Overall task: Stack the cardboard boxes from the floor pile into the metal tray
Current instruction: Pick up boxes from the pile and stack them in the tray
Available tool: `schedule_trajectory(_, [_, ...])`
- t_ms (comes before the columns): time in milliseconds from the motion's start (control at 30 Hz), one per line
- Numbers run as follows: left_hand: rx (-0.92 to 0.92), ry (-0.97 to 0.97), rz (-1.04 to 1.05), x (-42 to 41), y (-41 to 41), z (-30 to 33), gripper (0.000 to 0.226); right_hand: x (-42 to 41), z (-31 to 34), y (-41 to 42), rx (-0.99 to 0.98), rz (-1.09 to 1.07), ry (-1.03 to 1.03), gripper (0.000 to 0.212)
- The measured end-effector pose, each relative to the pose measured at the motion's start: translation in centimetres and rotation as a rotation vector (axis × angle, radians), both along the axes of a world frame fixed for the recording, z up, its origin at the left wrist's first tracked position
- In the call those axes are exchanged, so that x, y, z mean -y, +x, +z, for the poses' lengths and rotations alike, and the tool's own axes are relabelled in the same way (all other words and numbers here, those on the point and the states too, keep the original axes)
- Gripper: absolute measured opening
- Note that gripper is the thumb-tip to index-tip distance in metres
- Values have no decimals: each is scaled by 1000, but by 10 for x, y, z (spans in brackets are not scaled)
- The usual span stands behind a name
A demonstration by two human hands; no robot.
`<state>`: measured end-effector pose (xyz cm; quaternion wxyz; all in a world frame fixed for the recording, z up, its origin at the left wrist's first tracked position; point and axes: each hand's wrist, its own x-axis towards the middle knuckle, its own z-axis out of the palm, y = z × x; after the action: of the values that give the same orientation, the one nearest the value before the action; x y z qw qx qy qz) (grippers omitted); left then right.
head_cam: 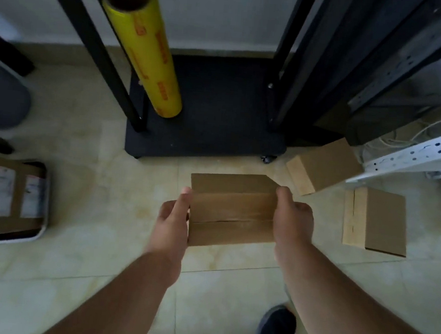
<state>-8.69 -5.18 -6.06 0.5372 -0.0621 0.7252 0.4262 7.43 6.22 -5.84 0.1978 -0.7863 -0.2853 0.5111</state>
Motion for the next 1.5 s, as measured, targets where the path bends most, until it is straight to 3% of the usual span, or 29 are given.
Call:
schedule_trajectory(233, [115,0,90,48,-83,27,59,31,37,-66,-78,293,131,20])
schedule_trajectory(433, [154,40,210,106,-143,45,44,69,54,-142,-223,347,150,13])
schedule_trajectory(533, [73,113,312,134,-164,58,29,97,60,-190,-274,390,181,11])
schedule_trajectory(600, [20,175,364,150,-177,70,24,117,65,-219,-305,391,193,28])
schedule_trajectory(667, [-8,230,397,166,-192,80,26,132,72,-245,-350,362,198,37])
schedule_trajectory(733, [-32,261,416,180,-207,88,31,144,84,-268,-406,366,186,30])
schedule_trajectory(867, [-109,320,433,202,-242,110,56,174,111,-316,-509,484,131,42])
schedule_trajectory(1100, [-337,383,421,232,-308,175,55,210,176,-381,-644,637,175,34])
schedule_trajectory(1267, [-553,306,377,266,-362,207,50,233,209,-435,-572,773,228,31])
schedule_trajectory(1500, [-581,332,509,325,-444,219,45,280,229,-523,-491,961,234,29])
